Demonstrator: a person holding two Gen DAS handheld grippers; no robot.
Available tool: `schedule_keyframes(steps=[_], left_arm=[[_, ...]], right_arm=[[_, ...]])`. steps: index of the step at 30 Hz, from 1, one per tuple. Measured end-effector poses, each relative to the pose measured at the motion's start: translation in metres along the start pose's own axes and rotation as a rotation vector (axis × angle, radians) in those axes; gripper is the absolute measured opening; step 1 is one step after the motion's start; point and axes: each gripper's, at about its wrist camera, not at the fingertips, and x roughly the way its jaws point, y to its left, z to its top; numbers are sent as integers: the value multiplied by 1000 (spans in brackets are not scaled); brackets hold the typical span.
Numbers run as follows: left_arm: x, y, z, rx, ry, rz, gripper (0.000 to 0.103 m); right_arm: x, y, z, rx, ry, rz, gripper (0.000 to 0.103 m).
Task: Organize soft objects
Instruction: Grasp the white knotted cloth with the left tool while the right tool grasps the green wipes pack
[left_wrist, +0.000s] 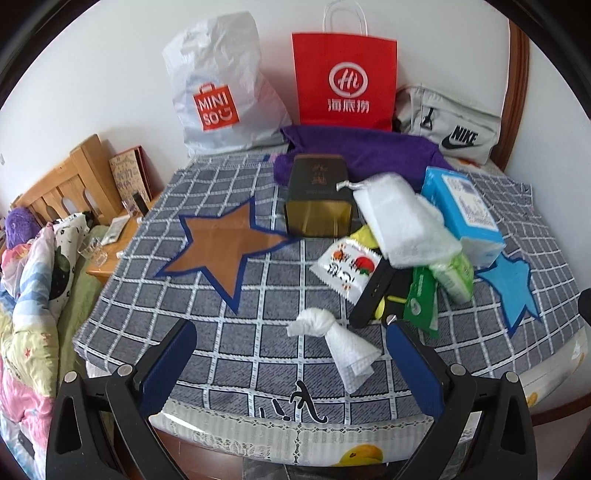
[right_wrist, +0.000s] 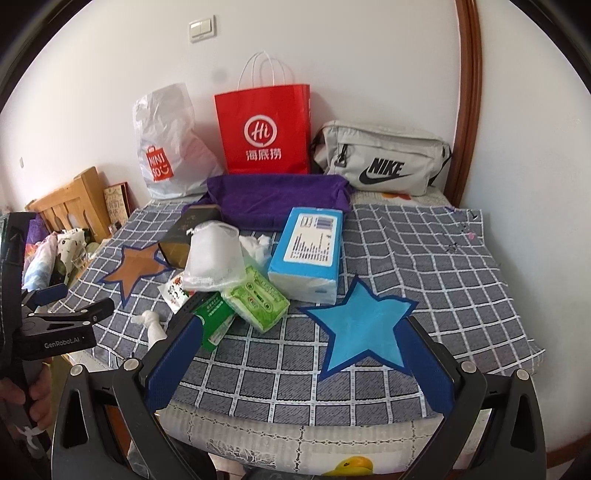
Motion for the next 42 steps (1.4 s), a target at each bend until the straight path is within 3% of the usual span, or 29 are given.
schedule_keyframes(steps=[10,13,15,19,23,25,29,38,42], left_arm=[[59,-18,-16,56,109,-81,94],[72,-21,-18,56,132,-90,82],[79,-21,-19,54,145,-101,69],[88,-19,-18,41,149,-139,57],[90,-8,-11,17,147,-194,28],[91,1,-8,-8,148,-209,20],[94,11,-6,-19,141,-181,17],[105,23,1,-40,141,-222,17],[107,30,2,-72,148,-261,17]], right_arm=[[50,0,-13,5,78,19,103],[63,1,-14,4,86,20,103],[72,1,-14,1,95,27,103],[88,6,-12,-22,106,47,103],[104,10,-8,-16,106,106,103],[113,14,-6,-21,106,124,102],[130,23,-2,-52,112,131,102],[171,43,2,-67,146,150,102],[175,43,0,-52,132,168,87]])
